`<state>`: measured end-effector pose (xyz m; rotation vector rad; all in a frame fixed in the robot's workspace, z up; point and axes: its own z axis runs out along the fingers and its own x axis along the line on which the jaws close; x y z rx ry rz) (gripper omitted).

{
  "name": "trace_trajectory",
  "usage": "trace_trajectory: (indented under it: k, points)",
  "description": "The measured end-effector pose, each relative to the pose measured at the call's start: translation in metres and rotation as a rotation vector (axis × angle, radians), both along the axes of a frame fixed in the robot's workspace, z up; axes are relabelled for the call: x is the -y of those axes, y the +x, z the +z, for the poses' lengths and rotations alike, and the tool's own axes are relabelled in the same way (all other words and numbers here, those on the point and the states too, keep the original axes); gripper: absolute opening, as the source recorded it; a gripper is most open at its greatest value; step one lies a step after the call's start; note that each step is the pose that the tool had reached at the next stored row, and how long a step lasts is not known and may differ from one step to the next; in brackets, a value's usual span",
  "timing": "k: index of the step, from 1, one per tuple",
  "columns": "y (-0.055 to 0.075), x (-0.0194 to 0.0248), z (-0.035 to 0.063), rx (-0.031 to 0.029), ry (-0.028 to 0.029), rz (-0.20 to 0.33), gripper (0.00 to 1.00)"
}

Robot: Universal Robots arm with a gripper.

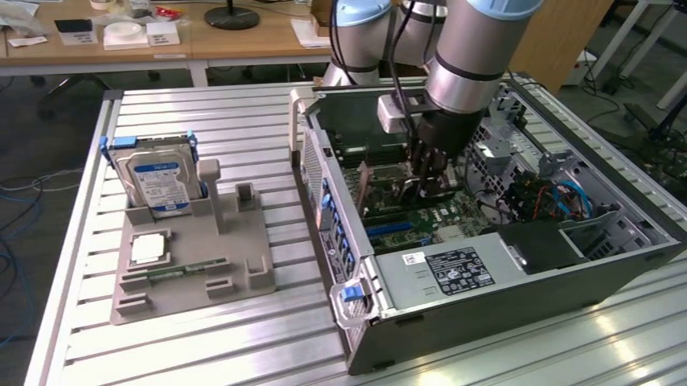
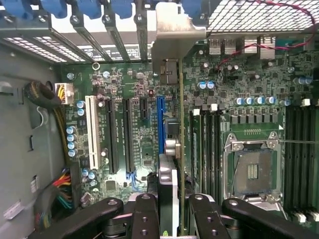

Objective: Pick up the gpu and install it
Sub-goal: 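Insert the gpu into the slot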

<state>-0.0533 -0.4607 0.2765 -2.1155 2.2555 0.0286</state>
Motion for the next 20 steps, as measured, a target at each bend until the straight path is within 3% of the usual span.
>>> trace_trajectory:
  k: [7, 20]
  points:
    - [-0.004, 0.0086, -0.0043, 0.0001, 0.0, 0.002, 0.28]
    - [-0.014, 0.0091, -0.0221, -0.0001, 0.0001, 0.005, 0.28]
